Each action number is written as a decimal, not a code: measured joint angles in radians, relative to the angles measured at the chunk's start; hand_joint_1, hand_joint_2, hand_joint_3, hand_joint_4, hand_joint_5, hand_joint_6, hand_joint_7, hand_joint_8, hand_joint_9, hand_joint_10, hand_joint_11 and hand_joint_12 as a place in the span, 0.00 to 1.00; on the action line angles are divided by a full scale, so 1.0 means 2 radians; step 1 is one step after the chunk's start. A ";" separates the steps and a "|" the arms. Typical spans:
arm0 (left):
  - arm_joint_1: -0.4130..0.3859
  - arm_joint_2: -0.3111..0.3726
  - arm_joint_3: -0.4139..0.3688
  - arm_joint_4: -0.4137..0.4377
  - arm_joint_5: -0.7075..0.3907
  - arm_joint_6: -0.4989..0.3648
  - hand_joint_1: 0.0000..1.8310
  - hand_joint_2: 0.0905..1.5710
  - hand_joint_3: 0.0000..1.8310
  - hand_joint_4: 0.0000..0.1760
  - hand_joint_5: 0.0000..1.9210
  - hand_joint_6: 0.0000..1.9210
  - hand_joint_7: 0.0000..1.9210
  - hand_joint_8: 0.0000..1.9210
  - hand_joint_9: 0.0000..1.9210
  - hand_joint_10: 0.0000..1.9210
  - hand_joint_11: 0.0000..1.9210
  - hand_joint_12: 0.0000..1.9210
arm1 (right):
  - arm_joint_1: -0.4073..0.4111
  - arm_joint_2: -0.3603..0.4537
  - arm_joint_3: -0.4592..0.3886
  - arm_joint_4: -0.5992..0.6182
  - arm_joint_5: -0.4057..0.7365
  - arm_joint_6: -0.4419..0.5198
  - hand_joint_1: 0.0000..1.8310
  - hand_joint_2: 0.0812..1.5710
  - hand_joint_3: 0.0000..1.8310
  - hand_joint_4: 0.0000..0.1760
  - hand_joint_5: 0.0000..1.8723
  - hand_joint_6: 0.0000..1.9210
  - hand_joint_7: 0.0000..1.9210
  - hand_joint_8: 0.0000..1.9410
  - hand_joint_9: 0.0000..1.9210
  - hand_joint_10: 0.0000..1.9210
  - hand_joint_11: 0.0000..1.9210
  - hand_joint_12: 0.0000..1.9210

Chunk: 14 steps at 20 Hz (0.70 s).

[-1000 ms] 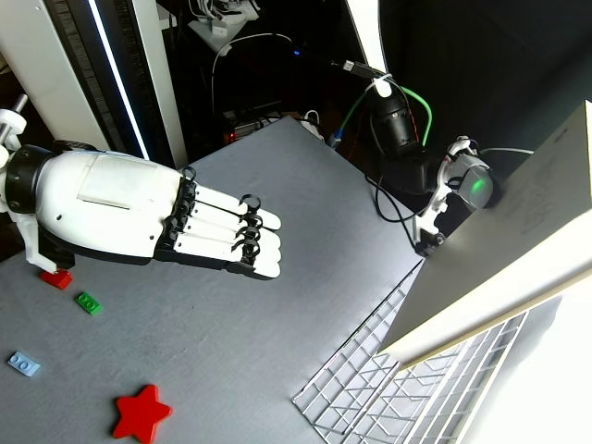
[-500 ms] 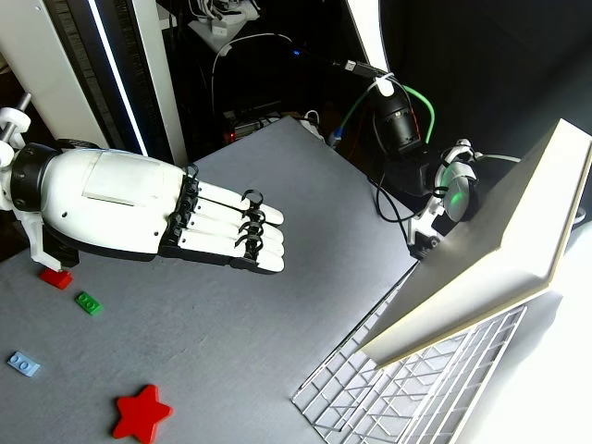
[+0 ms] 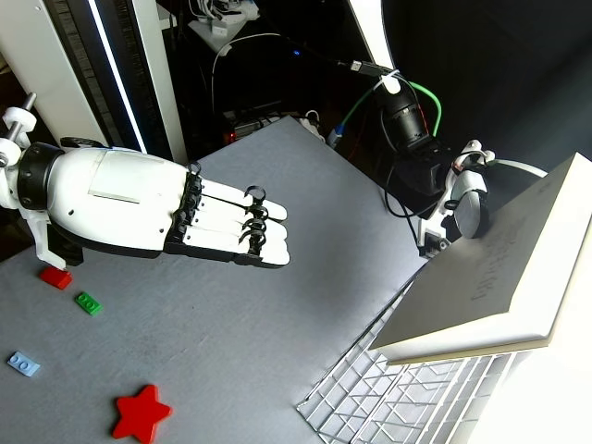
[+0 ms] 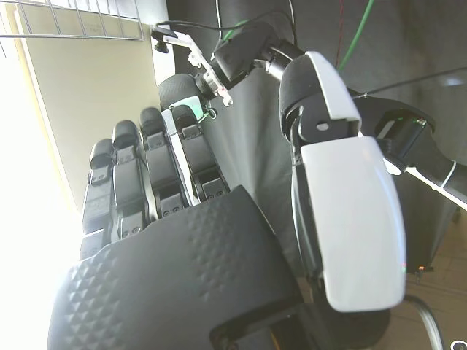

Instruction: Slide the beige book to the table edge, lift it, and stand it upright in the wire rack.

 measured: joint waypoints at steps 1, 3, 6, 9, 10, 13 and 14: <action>0.000 0.000 -0.003 -0.002 0.000 0.002 0.68 0.73 0.00 0.00 0.44 0.50 0.50 0.68 0.54 0.66 0.45 0.77 | 0.000 -0.001 0.000 0.000 0.001 -0.001 0.04 0.75 0.00 0.00 0.03 0.00 0.04 0.00 0.06 0.00 0.00 0.02; 0.000 0.000 -0.007 -0.001 0.000 0.003 0.68 0.72 0.00 0.00 0.45 0.49 0.50 0.67 0.55 0.65 0.45 0.77 | 0.000 -0.004 0.000 0.000 0.003 -0.004 0.03 0.75 0.00 0.00 0.03 0.00 0.04 0.00 0.05 0.00 0.00 0.01; 0.000 -0.001 -0.008 -0.001 -0.002 0.006 0.68 0.73 0.00 0.00 0.40 0.57 0.51 0.64 0.52 0.63 0.42 0.78 | 0.000 -0.006 0.001 0.000 0.005 -0.005 0.04 0.74 0.00 0.00 0.04 0.00 0.05 0.00 0.06 0.00 0.00 0.06; 0.000 -0.002 -0.009 -0.007 -0.002 0.010 0.67 0.75 0.00 0.00 0.34 0.66 0.50 0.63 0.48 0.57 0.37 0.79 | 0.000 -0.007 0.002 0.000 0.005 -0.005 0.05 0.75 0.00 0.00 0.03 0.00 0.05 0.00 0.06 0.00 0.00 0.07; 0.000 -0.003 -0.009 -0.011 -0.003 0.012 0.72 0.71 0.00 0.00 0.33 0.37 0.50 0.57 0.47 0.52 0.35 0.78 | 0.000 -0.008 0.002 0.000 0.006 -0.005 0.05 0.75 0.00 0.00 0.03 0.00 0.06 0.00 0.07 0.00 0.00 0.06; 0.000 -0.007 -0.009 -0.020 -0.006 0.013 0.62 0.68 0.00 0.00 0.39 0.13 0.49 0.20 0.45 0.47 0.31 0.78 | 0.000 -0.009 0.003 0.000 0.007 -0.005 0.04 0.75 0.00 0.00 0.03 0.00 0.06 0.00 0.06 0.00 0.00 0.05; 0.000 -0.007 -0.009 -0.020 -0.008 0.013 0.61 0.68 0.00 0.00 0.42 0.05 0.52 0.09 0.44 0.46 0.29 0.77 | 0.000 -0.009 0.003 0.000 0.007 -0.005 0.04 0.75 0.00 0.00 0.03 0.00 0.05 0.00 0.06 0.00 0.00 0.06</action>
